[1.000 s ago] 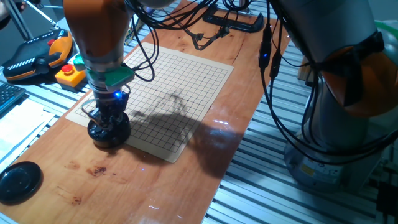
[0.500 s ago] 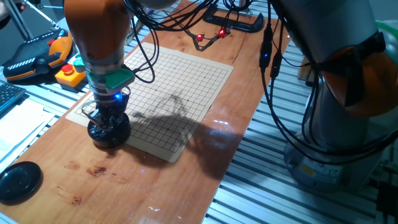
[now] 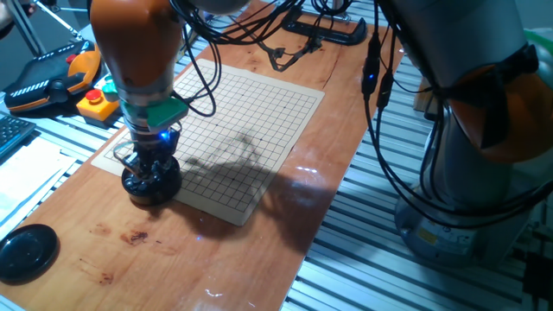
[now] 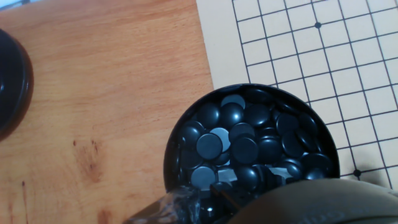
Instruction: Play the first move as black on the 3-4 point in the upper right corner of the Go board
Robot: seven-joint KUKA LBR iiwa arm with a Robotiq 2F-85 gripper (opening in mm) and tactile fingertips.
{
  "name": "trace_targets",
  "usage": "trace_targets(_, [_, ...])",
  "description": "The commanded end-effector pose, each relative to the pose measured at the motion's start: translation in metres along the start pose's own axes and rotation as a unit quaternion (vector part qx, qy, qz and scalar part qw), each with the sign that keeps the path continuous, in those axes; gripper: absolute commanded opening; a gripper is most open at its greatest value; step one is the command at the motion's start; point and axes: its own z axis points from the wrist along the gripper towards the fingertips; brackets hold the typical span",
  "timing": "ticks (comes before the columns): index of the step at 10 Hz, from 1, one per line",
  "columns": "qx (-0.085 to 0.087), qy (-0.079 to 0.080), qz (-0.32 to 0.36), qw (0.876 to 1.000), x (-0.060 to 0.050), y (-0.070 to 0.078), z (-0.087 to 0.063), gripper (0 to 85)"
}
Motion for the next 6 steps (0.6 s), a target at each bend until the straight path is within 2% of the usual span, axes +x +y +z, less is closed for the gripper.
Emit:
trace_targets(1, [0.002,-0.005,0.0,1.0,-0.0003,-0.0001,-0.0002,34.3])
trace_targets(6, [0.005,-0.016,0.003,1.0,-0.0004,0.0001,0.0011,34.0])
